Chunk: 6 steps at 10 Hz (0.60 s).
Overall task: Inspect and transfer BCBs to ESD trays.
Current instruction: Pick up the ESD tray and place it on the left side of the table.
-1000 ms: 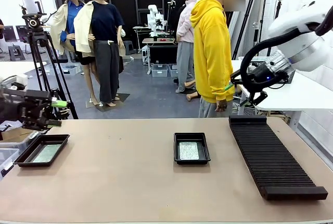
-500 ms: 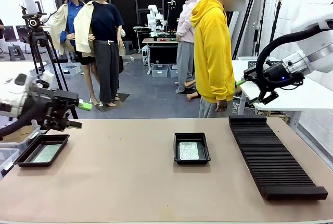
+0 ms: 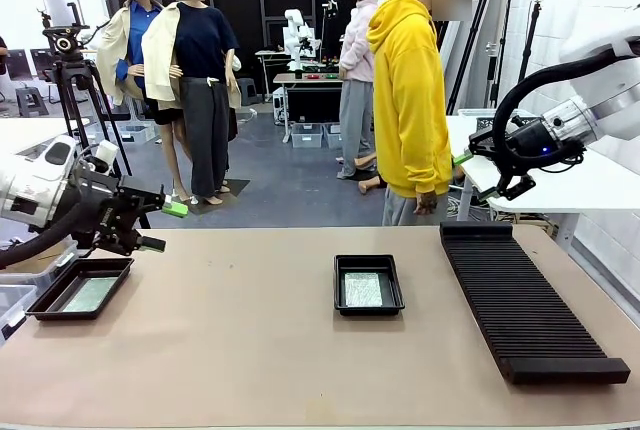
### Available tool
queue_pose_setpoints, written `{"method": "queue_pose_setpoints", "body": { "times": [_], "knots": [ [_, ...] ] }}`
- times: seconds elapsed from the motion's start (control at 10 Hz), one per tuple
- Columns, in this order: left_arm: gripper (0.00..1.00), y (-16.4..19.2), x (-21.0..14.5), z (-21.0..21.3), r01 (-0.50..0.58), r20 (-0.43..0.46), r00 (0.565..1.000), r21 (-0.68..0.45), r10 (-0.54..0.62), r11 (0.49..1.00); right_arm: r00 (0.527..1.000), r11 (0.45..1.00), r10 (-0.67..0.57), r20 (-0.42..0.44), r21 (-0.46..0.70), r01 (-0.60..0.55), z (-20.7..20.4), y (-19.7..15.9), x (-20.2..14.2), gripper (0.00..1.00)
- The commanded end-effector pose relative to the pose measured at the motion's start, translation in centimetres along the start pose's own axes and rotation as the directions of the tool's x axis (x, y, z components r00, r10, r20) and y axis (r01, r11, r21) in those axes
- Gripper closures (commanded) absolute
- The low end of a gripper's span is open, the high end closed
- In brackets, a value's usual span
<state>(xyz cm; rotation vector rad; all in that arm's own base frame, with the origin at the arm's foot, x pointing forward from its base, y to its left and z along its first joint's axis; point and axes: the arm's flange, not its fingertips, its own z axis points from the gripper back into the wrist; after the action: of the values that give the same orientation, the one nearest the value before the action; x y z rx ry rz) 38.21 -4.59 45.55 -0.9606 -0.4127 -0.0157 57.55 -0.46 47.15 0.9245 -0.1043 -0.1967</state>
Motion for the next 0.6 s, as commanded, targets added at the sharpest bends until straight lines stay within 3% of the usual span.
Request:
{"method": "queue_pose_setpoints", "body": {
  "times": [0.0,0.4,0.5],
  "knots": [
    [0.0,-0.1,-0.1,-0.2,0.023,0.001,1.0,-0.009,-0.023,1.0,1.0,1.0,-0.002,-0.001,0.0,0.002,-0.1,0.1,0.0,0.0],
    [0.0,-0.1,-0.1,-0.2,0.023,0.001,1.0,-0.009,-0.023,1.0,1.0,1.0,0.0,0.0,0.0,0.0,0.0,0.0,0.0,0.0],
    [0.0,0.0,0.0,0.0,0.002,0.0,1.0,-0.004,-0.002,1.0,0.998,0.998,-0.054,-0.013,0.024,0.054,-0.1,-0.6,1.2,0.0]
  ]
}}
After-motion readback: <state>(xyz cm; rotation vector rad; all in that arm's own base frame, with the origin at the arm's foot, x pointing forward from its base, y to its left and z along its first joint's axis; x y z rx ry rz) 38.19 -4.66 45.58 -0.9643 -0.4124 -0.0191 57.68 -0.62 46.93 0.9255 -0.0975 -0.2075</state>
